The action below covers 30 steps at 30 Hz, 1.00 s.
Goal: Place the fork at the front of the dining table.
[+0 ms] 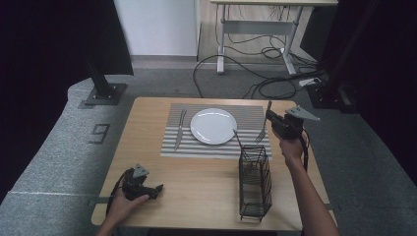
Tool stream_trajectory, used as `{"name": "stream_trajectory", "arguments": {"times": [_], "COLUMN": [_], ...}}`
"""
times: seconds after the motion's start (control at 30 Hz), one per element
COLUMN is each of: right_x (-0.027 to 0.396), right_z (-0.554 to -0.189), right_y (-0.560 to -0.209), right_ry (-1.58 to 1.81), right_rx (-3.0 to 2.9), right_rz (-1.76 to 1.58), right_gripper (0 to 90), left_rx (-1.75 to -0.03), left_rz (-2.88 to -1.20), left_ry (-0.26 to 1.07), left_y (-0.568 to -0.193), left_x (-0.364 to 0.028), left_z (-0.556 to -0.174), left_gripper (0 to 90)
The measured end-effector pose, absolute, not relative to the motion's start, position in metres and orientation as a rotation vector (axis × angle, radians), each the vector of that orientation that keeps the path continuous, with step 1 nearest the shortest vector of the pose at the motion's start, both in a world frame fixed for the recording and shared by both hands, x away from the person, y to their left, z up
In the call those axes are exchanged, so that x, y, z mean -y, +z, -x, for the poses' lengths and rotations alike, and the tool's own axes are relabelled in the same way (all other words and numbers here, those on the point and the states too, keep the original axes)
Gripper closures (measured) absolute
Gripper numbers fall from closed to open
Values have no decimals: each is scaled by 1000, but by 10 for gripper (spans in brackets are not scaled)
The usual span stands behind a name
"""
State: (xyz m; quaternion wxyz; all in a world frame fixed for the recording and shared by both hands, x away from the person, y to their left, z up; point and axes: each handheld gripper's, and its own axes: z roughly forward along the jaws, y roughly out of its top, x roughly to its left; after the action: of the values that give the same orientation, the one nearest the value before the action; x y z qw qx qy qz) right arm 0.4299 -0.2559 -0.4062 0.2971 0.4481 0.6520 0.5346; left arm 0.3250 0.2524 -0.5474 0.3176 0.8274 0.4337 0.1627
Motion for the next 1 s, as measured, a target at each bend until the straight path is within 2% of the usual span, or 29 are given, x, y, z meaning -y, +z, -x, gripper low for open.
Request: {"name": "stream_trajectory", "arguments": {"times": [0.57,1.0], "right_x": [256,255], "right_z": [-442,-447], "right_y": [-452,-466], "right_ry": [1344,1310], "right_rx": [-1812,-1841], "right_rz": [-1171,-1173], "right_gripper": [865,863], "left_rx": [-1141,-1142], "left_rz": [-2177,-2177], "left_ry": [428,428], "left_y": [-547,-547], "left_x": [-252,-252], "left_z": [-325,-325], "left_gripper": [31,31]}}
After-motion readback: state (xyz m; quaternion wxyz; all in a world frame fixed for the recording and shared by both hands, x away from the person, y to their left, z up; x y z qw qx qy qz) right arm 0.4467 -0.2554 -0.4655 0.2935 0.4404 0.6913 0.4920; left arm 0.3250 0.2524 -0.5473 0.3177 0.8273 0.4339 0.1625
